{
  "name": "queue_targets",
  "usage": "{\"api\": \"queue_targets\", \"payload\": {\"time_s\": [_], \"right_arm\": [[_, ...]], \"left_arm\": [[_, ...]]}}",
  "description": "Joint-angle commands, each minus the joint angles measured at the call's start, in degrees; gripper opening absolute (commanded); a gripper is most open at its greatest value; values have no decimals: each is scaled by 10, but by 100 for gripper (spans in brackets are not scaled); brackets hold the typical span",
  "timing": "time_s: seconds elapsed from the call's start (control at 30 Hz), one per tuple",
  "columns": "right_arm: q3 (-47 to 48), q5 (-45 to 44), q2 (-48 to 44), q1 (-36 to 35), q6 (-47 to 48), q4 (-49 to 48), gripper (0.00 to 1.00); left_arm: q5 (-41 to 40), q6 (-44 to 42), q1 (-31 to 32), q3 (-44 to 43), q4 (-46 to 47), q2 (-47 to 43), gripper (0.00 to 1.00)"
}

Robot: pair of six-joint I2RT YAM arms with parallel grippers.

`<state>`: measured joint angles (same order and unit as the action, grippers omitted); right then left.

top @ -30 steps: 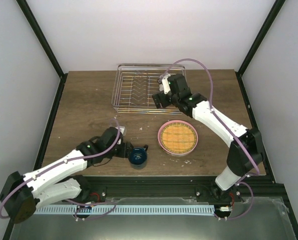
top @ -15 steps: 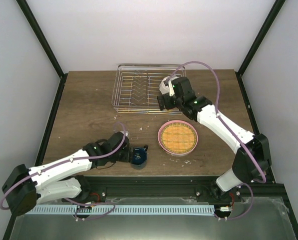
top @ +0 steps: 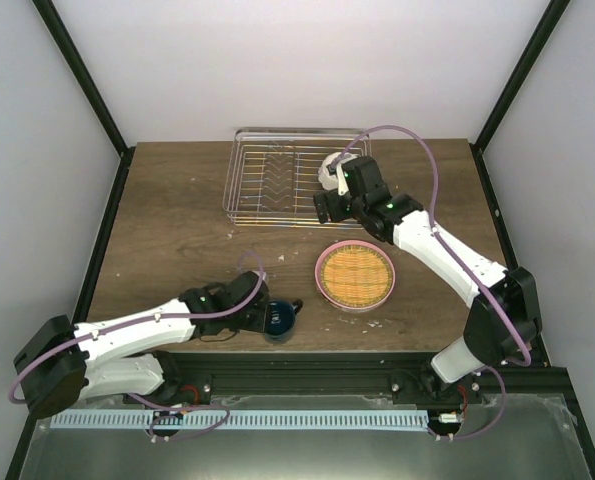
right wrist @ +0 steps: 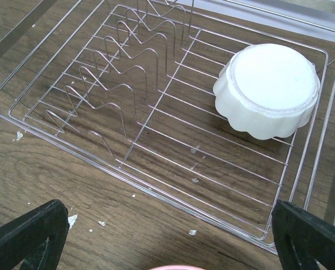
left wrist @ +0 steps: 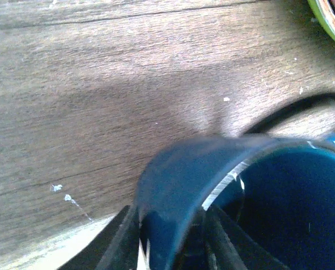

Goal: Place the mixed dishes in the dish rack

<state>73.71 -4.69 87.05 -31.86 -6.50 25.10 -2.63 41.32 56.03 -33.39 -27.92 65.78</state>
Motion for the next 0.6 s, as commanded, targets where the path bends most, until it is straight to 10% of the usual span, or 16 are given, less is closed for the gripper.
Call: {"api": "queue_targets", "payload": {"time_s": [0.0, 0.3, 0.57], "right_arm": [[-4, -4, -8, -2, -8, 6, 99], [-19, 19, -10, -2, -16, -3, 100], [-73, 143, -34, 7, -55, -58, 99]], "left_arm": [[8, 5, 7, 6, -4, 0, 30], [-13, 13, 10, 17, 5, -12, 9], [-199, 24, 12, -3, -78, -146, 0]]}}
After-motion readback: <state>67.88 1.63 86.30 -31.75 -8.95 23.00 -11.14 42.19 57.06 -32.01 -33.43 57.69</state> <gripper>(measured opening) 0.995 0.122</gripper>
